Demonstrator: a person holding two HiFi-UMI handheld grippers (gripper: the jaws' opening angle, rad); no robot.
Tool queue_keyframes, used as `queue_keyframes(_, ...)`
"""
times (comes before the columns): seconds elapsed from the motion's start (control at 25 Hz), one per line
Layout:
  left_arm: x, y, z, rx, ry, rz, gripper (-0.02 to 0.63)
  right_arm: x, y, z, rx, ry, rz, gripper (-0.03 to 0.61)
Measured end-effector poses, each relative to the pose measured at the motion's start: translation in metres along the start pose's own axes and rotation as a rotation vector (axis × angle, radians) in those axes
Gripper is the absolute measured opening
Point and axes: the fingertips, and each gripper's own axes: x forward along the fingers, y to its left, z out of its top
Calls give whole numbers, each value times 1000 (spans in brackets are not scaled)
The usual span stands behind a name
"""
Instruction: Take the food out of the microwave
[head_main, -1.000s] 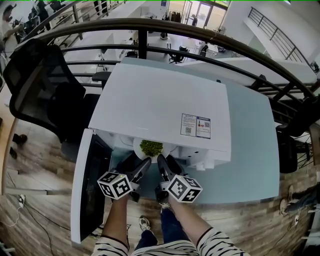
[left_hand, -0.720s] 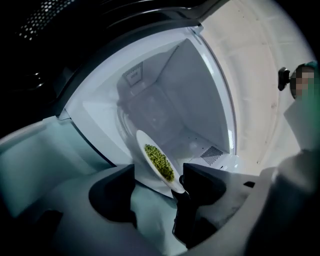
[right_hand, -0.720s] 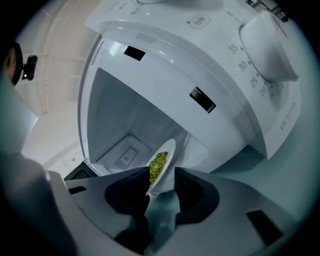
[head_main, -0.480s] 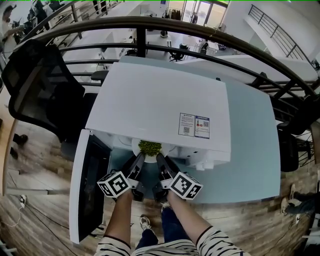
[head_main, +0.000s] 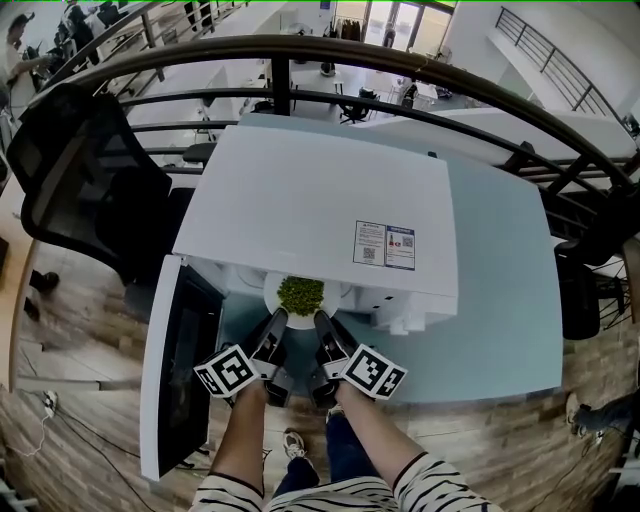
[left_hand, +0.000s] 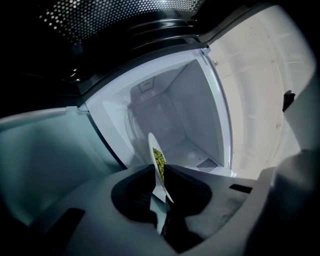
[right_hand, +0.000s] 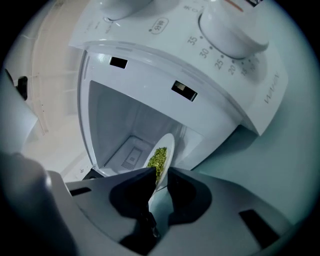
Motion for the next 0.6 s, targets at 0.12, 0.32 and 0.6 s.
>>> queue_keyframes(0.12, -8, -6, -5, -17, -1, -11, 60, -10, 2, -5, 15, -8, 1, 78)
queue_keyframes(0.32, -27, -11, -15, -81, -4, -6, 54, -30, 14, -7, 47, -32, 30, 69)
queue_keyframes(0.6, -50, -51, -29, -255, -37, -134, 44, -66, 34, -14, 86, -68, 73, 58)
